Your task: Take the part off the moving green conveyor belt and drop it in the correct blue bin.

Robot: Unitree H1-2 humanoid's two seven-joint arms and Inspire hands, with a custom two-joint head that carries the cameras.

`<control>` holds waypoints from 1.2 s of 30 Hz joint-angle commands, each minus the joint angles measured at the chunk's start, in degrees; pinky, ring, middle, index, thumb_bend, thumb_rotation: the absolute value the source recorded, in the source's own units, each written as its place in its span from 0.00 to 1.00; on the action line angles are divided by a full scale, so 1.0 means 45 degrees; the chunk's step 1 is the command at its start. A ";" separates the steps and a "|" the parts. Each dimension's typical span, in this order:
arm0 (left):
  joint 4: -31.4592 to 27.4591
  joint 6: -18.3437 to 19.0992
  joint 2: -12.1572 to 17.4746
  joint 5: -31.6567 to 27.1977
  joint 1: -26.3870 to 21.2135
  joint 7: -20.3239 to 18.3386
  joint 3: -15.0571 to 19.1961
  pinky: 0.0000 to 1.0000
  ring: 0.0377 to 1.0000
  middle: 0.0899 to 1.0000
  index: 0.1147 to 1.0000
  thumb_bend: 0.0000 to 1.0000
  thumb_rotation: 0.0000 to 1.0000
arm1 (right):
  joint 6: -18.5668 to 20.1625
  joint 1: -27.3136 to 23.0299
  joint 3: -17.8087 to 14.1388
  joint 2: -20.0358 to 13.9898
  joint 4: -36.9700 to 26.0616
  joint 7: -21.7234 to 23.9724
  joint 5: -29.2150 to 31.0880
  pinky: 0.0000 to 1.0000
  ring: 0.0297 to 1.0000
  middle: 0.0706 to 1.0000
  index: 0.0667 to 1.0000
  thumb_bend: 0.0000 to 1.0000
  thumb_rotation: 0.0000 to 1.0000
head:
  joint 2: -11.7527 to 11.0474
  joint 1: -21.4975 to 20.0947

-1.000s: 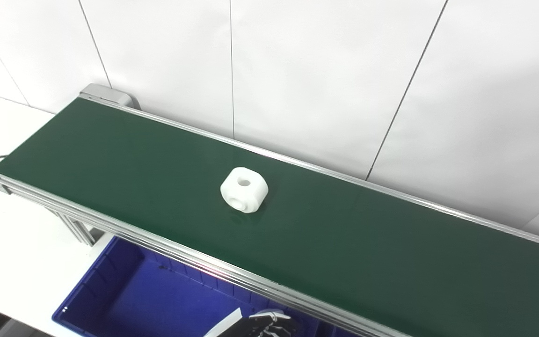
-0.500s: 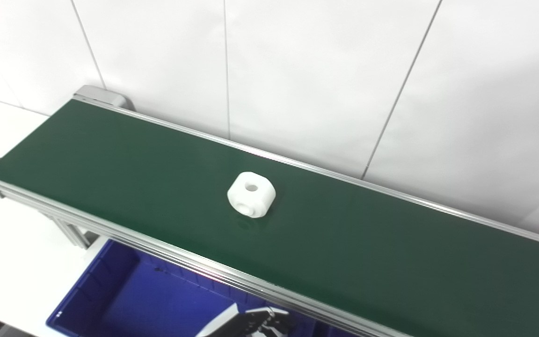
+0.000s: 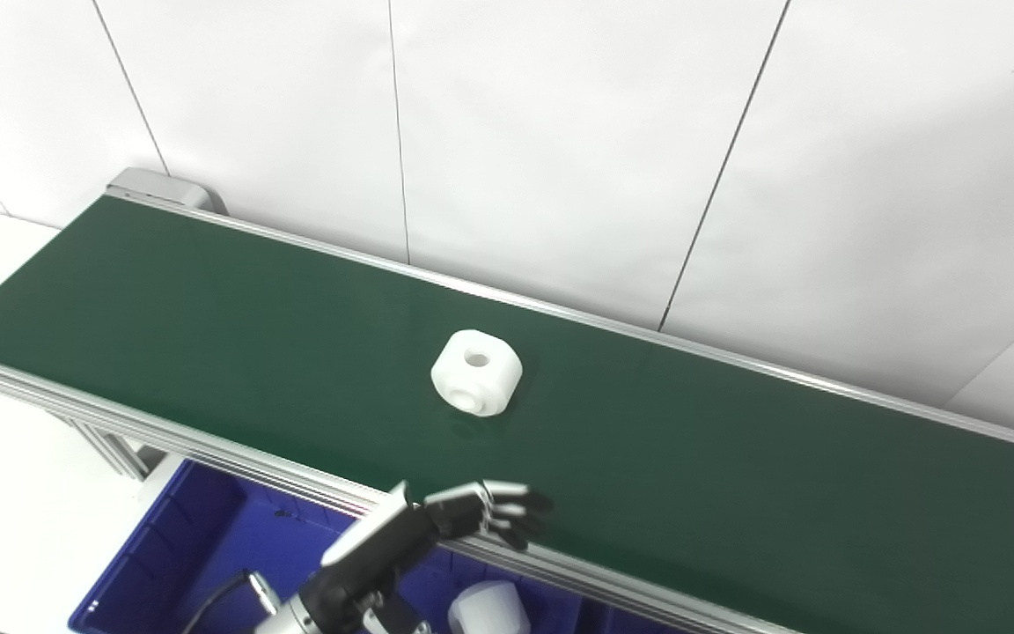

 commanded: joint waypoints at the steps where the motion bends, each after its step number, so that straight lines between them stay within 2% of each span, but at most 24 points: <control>1: -0.0698 0.0182 -0.0048 0.0269 -0.0423 -0.0043 0.0316 0.69 0.80 0.86 0.79 0.93 0.16 | -0.0631 -0.0073 0.0002 -0.0100 -0.0363 -0.0313 -0.0092 0.74 0.80 0.83 0.90 0.85 0.58 | 0.0033 -0.0036; 7: -0.1088 0.1192 -0.0055 0.0447 -0.1705 -0.0357 0.0673 0.78 0.85 0.90 0.84 0.92 0.21 | -0.0631 -0.0125 -0.0030 -0.0141 -0.0689 -0.0130 0.0189 0.74 0.80 0.83 0.90 0.86 0.53 | 0.0513 -0.0563; 10: -0.0945 0.1782 -0.0168 0.0450 -0.2630 -0.0510 0.0760 0.80 0.88 0.91 0.85 0.91 0.24 | -0.0630 -0.0160 -0.0054 -0.0159 -0.0792 -0.0176 0.0127 0.75 0.80 0.83 0.89 0.86 0.51 | 0.0737 -0.1432; 11: -0.0871 0.1871 -0.0209 0.0506 -0.2882 -0.0537 0.0787 0.79 0.88 0.91 0.85 0.91 0.25 | -0.0630 -0.0147 -0.0076 -0.0164 -0.0825 -0.0145 0.0131 0.76 0.80 0.84 0.90 0.87 0.52 | 0.0737 -0.1432; 15: -0.0108 0.1884 -0.0410 0.0989 -0.4116 -0.0589 0.0884 0.78 0.87 0.90 0.85 0.89 0.31 | -0.0629 0.0002 -0.0351 -0.0120 -0.1071 0.0269 0.0180 0.76 0.81 0.84 0.90 0.89 0.54 | 0.1054 -0.1851; 16: 0.0086 0.1827 -0.0446 0.1043 -0.4293 -0.0583 0.0922 0.78 0.87 0.90 0.85 0.89 0.31 | -0.0630 -0.0002 -0.0422 -0.0084 -0.1095 0.0380 0.0211 0.75 0.81 0.84 0.90 0.90 0.54 | 0.1186 -0.2210; 21: 0.0984 0.1445 -0.0375 0.1629 -0.5157 -0.0563 0.1207 0.77 0.86 0.90 0.85 0.84 0.31 | -0.0630 0.0069 -0.0685 0.0157 -0.1133 0.0603 -0.0010 0.75 0.81 0.84 0.89 0.89 0.53 | 0.1205 -0.2624; 26: 0.1397 0.1692 -0.0340 0.2008 -0.5838 -0.0607 0.1465 0.75 0.86 0.89 0.84 0.83 0.27 | -0.0630 0.0135 -0.0851 0.0347 -0.1156 0.0611 -0.0353 0.75 0.81 0.84 0.89 0.88 0.54 | 0.1265 -0.3017; 27: 0.1541 0.1727 -0.0260 0.2165 -0.6013 -0.0652 0.1485 0.75 0.86 0.89 0.84 0.83 0.26 | -0.0630 0.0139 -0.0851 0.0395 -0.1184 0.0653 -0.0260 0.75 0.81 0.84 0.89 0.88 0.54 | 0.1327 -0.3356; 31: 0.2190 0.1694 -0.0099 0.2685 -0.6605 -0.0668 0.1610 0.75 0.87 0.90 0.86 0.81 0.29 | -0.0629 0.0183 -0.0985 0.0614 -0.1219 0.0768 -0.0374 0.75 0.81 0.84 0.90 0.88 0.53 | 0.1304 -0.3635; 34: 0.2882 0.1557 -0.0155 0.3028 -0.7067 -0.0545 0.1721 0.75 0.86 0.89 0.84 0.81 0.23 | -0.0627 0.0204 -0.1133 0.0782 -0.1236 0.0849 -0.0617 0.76 0.82 0.84 0.90 0.88 0.56 | 0.1606 -0.3905; 36: 0.3180 0.1586 -0.0198 0.3214 -0.7287 -0.0506 0.1781 0.76 0.87 0.89 0.84 0.81 0.18 | -0.0626 0.0217 -0.1206 0.0891 -0.1296 0.0940 -0.0655 0.76 0.82 0.84 0.89 0.87 0.54 | 0.1679 -0.4062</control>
